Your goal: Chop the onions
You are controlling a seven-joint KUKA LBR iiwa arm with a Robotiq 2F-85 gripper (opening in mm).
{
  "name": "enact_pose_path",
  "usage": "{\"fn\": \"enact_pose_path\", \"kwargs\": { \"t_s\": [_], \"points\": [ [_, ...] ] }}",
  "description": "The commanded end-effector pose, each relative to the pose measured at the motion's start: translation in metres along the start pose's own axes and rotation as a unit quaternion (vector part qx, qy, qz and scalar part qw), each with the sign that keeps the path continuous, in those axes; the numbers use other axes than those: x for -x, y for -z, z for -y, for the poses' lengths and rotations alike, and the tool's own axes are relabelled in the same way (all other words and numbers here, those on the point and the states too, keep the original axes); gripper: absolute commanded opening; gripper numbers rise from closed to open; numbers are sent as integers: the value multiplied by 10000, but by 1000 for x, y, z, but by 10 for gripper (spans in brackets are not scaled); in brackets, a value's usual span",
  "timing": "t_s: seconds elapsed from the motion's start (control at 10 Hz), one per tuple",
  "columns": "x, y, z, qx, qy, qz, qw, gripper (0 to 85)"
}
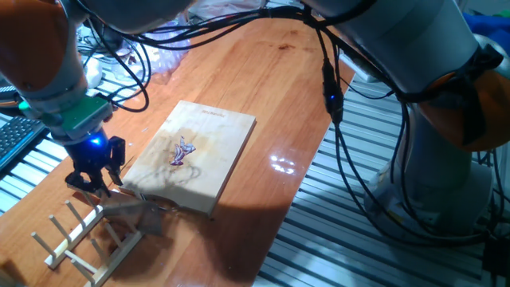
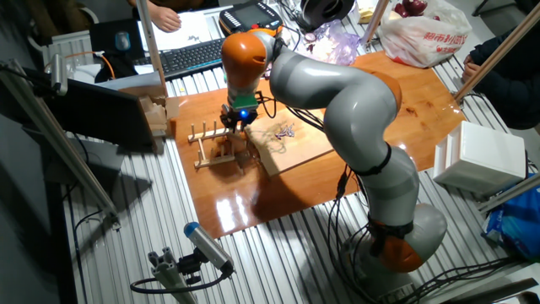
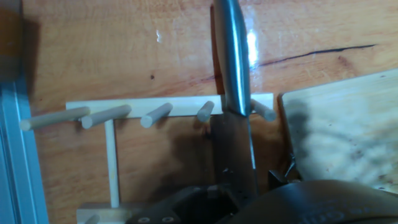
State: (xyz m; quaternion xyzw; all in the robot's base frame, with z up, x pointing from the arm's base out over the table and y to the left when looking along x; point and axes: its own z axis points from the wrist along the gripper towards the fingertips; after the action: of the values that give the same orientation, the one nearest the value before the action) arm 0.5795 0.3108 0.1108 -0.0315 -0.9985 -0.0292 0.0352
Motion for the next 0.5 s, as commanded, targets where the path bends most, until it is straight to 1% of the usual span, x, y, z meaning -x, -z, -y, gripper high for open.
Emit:
{"fn": "enact_pose_path", "kwargs": {
  "t_s": [0.0,0.3,0.4],
  "points": [
    [0,-1,0,10,0,-2,10000,340],
    [1,-5,0,104,38,-77,9999,340],
    [2,-7,0,113,39,-62,9999,340]
  ]
}}
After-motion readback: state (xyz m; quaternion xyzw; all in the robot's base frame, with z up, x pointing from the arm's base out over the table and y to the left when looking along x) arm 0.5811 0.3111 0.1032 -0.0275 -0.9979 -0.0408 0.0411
